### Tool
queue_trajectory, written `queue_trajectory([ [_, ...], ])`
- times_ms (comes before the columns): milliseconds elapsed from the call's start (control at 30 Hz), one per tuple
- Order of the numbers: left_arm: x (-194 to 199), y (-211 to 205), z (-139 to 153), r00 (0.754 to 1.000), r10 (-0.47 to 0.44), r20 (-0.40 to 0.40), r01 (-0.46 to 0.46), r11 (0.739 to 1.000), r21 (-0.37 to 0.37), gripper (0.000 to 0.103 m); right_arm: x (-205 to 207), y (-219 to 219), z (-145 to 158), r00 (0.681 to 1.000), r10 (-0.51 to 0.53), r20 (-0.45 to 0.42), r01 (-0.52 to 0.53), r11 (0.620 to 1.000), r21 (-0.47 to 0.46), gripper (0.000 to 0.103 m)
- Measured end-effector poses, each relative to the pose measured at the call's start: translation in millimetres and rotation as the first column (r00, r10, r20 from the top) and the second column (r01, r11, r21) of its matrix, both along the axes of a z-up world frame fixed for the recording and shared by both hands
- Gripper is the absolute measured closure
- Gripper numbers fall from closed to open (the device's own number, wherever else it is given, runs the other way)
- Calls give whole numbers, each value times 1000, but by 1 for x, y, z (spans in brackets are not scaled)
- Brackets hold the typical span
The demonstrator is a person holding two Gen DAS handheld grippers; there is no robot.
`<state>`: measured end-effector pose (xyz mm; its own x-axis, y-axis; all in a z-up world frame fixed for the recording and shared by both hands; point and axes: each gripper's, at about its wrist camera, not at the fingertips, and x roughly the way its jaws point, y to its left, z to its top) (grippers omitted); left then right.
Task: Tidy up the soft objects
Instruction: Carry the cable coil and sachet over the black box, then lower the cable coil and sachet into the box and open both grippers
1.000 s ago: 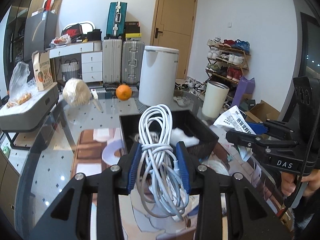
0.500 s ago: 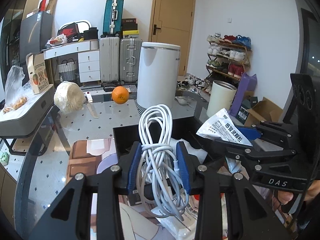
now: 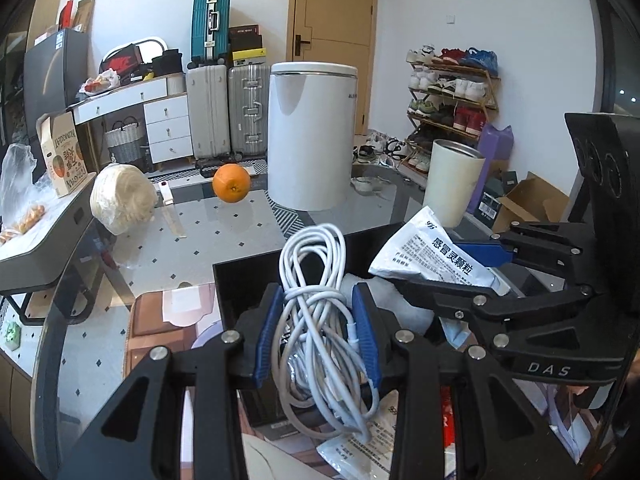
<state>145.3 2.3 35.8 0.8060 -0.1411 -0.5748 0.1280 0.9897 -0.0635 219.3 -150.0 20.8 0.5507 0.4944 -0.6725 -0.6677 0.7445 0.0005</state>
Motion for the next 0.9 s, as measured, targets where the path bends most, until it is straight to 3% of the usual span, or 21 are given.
queue_trajectory([
  [467,10,9,-1,1000,-3,-6,3,1000,-7,69,11,14,-5,1000,28,-14,-29,999,-34,60],
  [900,17,4,-5,998,-56,-27,56,998,21,69,32,34,-24,994,72,-83,-84,985,-148,60],
])
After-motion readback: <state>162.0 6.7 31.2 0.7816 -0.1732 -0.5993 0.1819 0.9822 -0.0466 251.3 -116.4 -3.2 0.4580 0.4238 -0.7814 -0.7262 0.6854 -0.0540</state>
